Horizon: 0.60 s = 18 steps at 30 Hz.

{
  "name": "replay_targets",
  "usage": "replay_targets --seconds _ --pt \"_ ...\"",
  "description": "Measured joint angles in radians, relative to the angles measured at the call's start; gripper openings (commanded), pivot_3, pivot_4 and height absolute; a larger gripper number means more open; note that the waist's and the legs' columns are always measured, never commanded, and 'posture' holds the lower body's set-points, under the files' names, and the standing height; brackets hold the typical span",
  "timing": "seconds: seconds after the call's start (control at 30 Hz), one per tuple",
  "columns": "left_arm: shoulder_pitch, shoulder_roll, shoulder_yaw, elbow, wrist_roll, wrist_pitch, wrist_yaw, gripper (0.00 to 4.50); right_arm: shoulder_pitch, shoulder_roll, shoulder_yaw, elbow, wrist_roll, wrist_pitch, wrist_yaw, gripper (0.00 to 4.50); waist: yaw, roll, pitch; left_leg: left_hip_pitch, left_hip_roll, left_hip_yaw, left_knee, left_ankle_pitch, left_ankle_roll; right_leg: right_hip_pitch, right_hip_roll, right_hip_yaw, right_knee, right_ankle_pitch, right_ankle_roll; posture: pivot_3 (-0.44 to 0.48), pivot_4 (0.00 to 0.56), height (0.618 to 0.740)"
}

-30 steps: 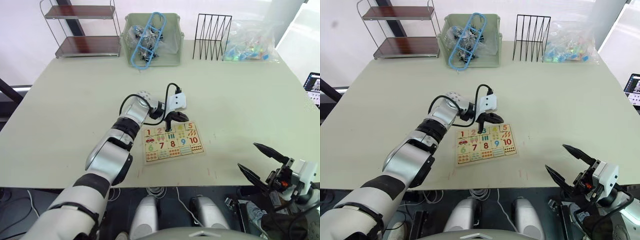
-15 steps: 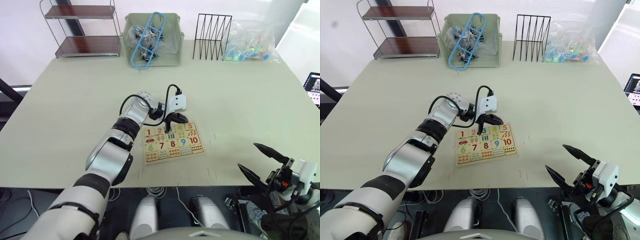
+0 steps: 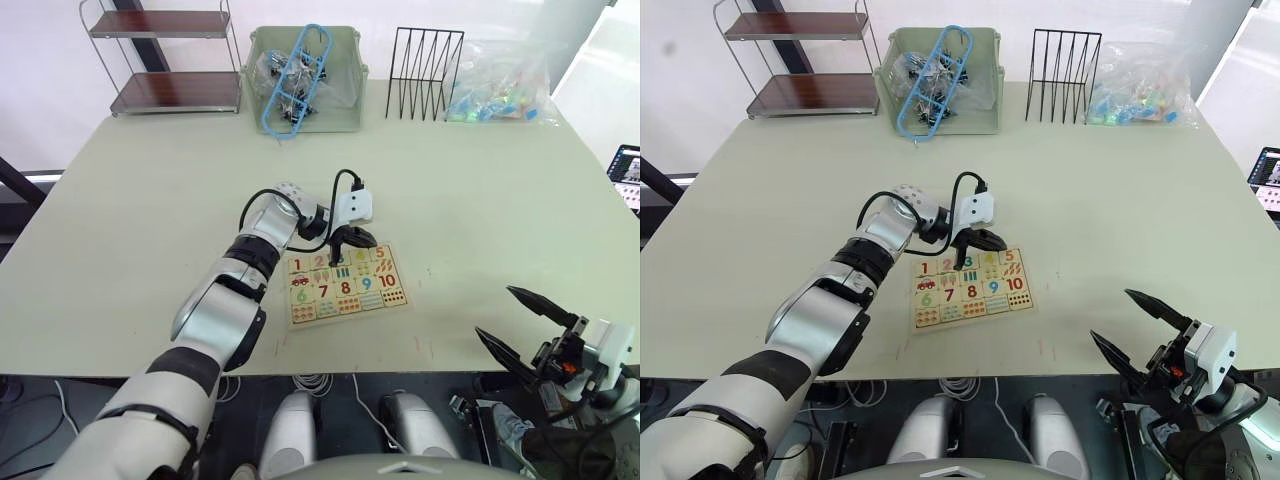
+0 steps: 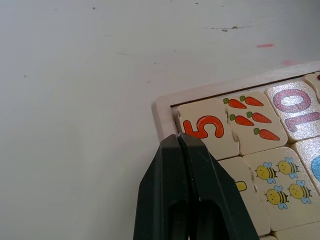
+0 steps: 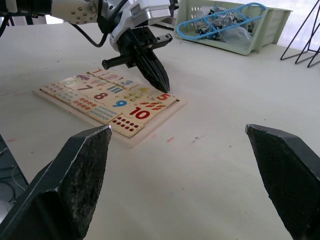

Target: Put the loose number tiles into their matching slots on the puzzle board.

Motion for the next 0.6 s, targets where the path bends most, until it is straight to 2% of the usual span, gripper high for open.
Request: replay_targets --seconds 0.27,0.47,0.6 --pt "-0.02 0.026 0.147 -0.045 -0.101 0.106 0.027 0.03 -0.03 0.0 0.001 0.0 -0.002 0.01 -0.019 4.5 -0.002 0.0 0.0 0.0 0.0 0.0 0.0 0.0 0.0 0.0 0.0 0.0 0.0 0.0 0.0 0.0 0.15 0.74" --pt "0.032 0.086 0.238 -0.263 -0.206 0.235 0.038 0.03 -0.075 -0.009 0.001 0.008 0.0 0.045 -0.034 4.5 -0.003 0.001 0.0 0.001 0.0 0.0 0.0 0.0 0.0 0.0 0.0 0.0 0.001 0.0 0.0 0.0 0.15 0.74" --pt "0.144 0.16 0.274 -0.406 -0.239 0.287 0.048 0.03 -0.102 -0.013 0.005 0.039 -0.003 0.061 -0.039 4.5 -0.003 0.001 0.0 0.001 0.0 0.0 0.0 0.0 0.0 0.0 0.0 0.0 0.002 0.0 0.0 0.0 0.15 0.74"
